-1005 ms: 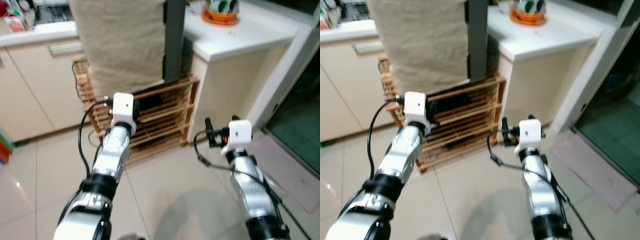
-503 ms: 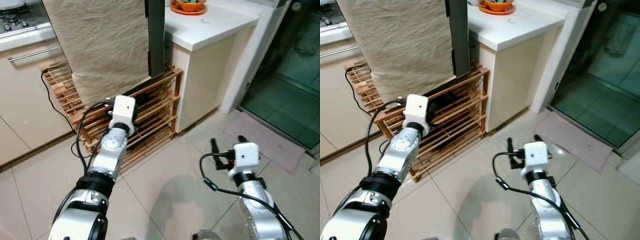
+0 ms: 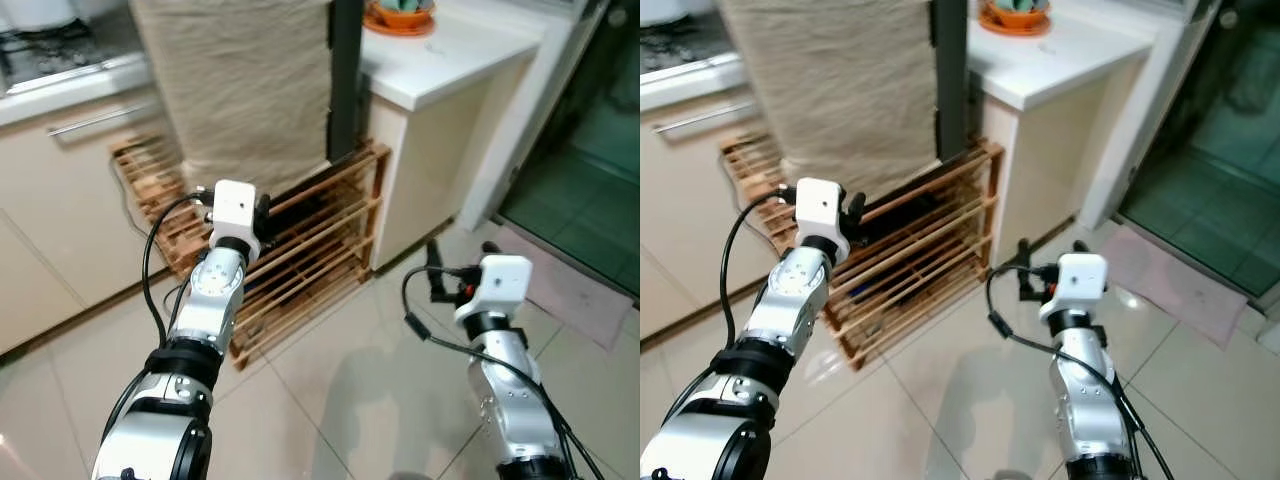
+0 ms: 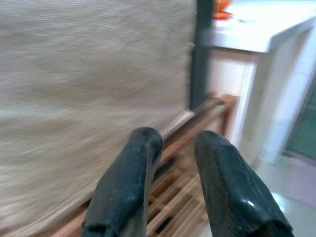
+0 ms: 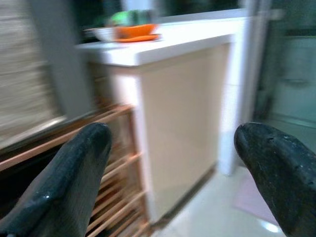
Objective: Restocking fridge
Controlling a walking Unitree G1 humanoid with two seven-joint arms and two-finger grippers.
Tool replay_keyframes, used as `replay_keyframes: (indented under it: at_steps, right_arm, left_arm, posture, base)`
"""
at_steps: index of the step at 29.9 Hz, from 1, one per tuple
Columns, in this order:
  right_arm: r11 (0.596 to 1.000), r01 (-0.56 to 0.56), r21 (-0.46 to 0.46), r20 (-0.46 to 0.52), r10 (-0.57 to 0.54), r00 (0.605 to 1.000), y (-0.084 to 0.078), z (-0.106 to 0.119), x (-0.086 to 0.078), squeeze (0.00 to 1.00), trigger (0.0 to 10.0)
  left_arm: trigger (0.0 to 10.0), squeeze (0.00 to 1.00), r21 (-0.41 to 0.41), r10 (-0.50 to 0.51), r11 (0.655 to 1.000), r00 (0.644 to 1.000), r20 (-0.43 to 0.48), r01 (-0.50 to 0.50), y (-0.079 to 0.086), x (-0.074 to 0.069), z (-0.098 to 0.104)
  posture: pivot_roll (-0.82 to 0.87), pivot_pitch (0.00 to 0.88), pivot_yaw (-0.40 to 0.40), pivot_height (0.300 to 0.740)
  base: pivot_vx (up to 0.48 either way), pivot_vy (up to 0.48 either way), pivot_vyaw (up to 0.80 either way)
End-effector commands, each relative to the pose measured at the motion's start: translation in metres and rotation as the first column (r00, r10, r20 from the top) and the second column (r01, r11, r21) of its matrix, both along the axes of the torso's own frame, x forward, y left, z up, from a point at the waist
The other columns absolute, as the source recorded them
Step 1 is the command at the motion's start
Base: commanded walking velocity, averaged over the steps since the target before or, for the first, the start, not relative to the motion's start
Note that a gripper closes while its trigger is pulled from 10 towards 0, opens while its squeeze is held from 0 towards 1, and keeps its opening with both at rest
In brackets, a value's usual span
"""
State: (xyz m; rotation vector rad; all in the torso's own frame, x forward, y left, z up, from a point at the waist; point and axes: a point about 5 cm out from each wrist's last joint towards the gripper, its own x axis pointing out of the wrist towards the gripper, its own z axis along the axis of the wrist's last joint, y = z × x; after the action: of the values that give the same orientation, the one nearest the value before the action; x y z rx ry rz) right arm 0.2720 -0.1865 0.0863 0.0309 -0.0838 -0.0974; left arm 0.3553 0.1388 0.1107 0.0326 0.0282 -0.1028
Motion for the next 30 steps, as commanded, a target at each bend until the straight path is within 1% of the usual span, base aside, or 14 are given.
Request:
replay_keyframes:
  at_steps: [1, 4, 5, 7, 8, 9, 10, 12, 13, 14, 16, 20, 26, 30]
  right_arm:
    - [0.994, 0.086, 0.071, -0.005, -0.085, 0.996, -0.009, -0.003, 0.002, 0.0, 10.0]
    - [0.982, 0.147, 0.117, -0.015, -0.146, 0.989, -0.013, -0.007, 0.002, 0.0, 10.0]
    - [0.982, 0.147, 0.117, -0.015, -0.146, 0.989, -0.013, -0.007, 0.002, 0.0, 10.0]
    - [0.985, 0.141, 0.096, -0.032, -0.138, 0.99, -0.007, -0.011, 0.001, 0.0, 10.0]
    - [0.985, 0.141, 0.096, -0.032, -0.138, 0.99, -0.007, -0.011, 0.001, 0.0, 10.0]
    - [0.994, 0.093, 0.058, -0.026, -0.092, 0.995, 0.001, -0.011, 0.002, 0.0, 10.0]
    - [0.997, 0.07, 0.043, -0.024, -0.069, 0.997, 0.004, -0.011, 0.002, 0.0, 10.0]
    - [0.998, 0.048, 0.028, -0.025, -0.048, 0.999, 0.006, -0.011, 0.003, 0.0, 10.0]
    - [0.999, 0.047, 0.027, -0.024, -0.047, 0.999, 0.006, -0.011, 0.004, 0.0, 10.0]
    - [0.999, 0.047, 0.027, -0.024, -0.047, 0.999, 0.006, -0.011, 0.004, 0.0, 10.0]
    - [0.999, 0.043, 0.024, -0.023, -0.043, 0.999, 0.004, -0.011, 0.007, 0.0, 10.0]
    - [1.0, 0.03, 0.007, -0.021, -0.03, 0.999, 0.004, -0.011, 0.008, 0.0, 10.0]
    - [1.0, 0.024, -0.006, -0.019, -0.024, 1.0, 0.004, -0.011, 0.009, 0.0, 10.0]
    - [0.999, 0.034, -0.016, -0.03, -0.035, 0.999, 0.0, -0.014, 0.01, 0.0, 10.0]
  left_arm:
    - [10.0, 0.0, -0.1, 0.041, 0.994, 0.993, -0.114, -0.053, 0.011, -0.01, -0.022]
    - [10.0, 0.0, -0.122, 0.05, 0.99, 0.987, -0.154, -0.069, 0.015, -0.018, -0.034]
    - [10.0, 0.0, -0.122, 0.05, 0.99, 0.987, -0.154, -0.069, 0.015, -0.018, -0.034]
    - [10.0, 0.0, -0.095, 0.03, 0.994, 0.985, -0.171, -0.047, 0.019, -0.03, -0.046]
    - [10.0, 0.0, -0.095, 0.03, 0.994, 0.985, -0.171, -0.047, 0.019, -0.03, -0.046]
    - [10.0, 0.0, -0.047, -0.016, 0.999, 0.988, -0.154, 0.009, 0.019, -0.038, -0.05]
    - [10.0, 0.0, 0.018, -0.049, 0.999, 0.991, -0.124, 0.051, 0.017, -0.04, -0.049]
    - [10.0, 0.0, 0.13, -0.091, 0.986, 0.991, -0.099, 0.103, 0.013, -0.042, -0.048]
    - [10.0, 0.0, 0.156, -0.093, 0.982, 0.989, -0.111, 0.11, 0.011, -0.042, -0.049]
    - [10.0, 0.0, 0.156, -0.093, 0.982, 0.989, -0.111, 0.11, 0.011, -0.042, -0.049]
    - [10.0, 0.0, 0.167, -0.138, 0.975, 0.988, -0.066, 0.147, 0.006, -0.039, -0.04]
    - [10.0, 0.0, 0.123, -0.182, 0.976, 0.983, -0.019, 0.182, -0.002, -0.039, -0.032]
    - [10.0, 0.0, 0.102, -0.16, 0.981, 0.986, -0.05, 0.164, 0.001, -0.037, -0.037]
    - [10.0, 0.0, 0.068, -0.153, 0.985, 0.987, -0.057, 0.157, 0.004, -0.035, -0.037]
  posture:
    - [-0.07, 0.0, 0.045, 0.736]
    - [-0.06, 0.0, 0.044, 0.736]
    - [-0.06, 0.0, 0.044, 0.736]
    - [-0.06, 0.0, 0.043, 0.736]
    - [-0.06, 0.0, 0.043, 0.736]
    - [-0.06, 0.0, 0.041, 0.736]
    - [-0.06, 0.0, 0.041, 0.736]
    - [-0.05, 0.0, 0.034, 0.736]
    - [-0.05, 0.0, 0.03, 0.736]
    - [-0.05, 0.0, 0.03, 0.736]
    - [-0.04, 0.0, 0.023, 0.736]
    - [-0.04, 0.0, 0.021, 0.736]
    - [-0.05, 0.0, 0.02, 0.736]
    - [-0.05, 0.0, 0.021, 0.736]
  base:
    - [0.461, 0.0, 0.0]
    - [0.461, 0.0, 0.0]
    - [0.461, 0.0, 0.0]
    - [0.461, 0.0, 0.0]
    - [0.461, 0.0, 0.0]
    - [0.446, 0.0, 0.0]
    - [0.382, 0.289, 0.0]
    - [0.191, 0.144, 0.0]
    - [0.0, 0.0, 0.0]
    - [0.0, 0.0, 0.0]
    - [0.0, 0.0, 0.0]
    - [0.0, 0.48, 0.0]
    - [0.0, 0.48, 0.0]
    - [0.0, 0.48, -0.73]
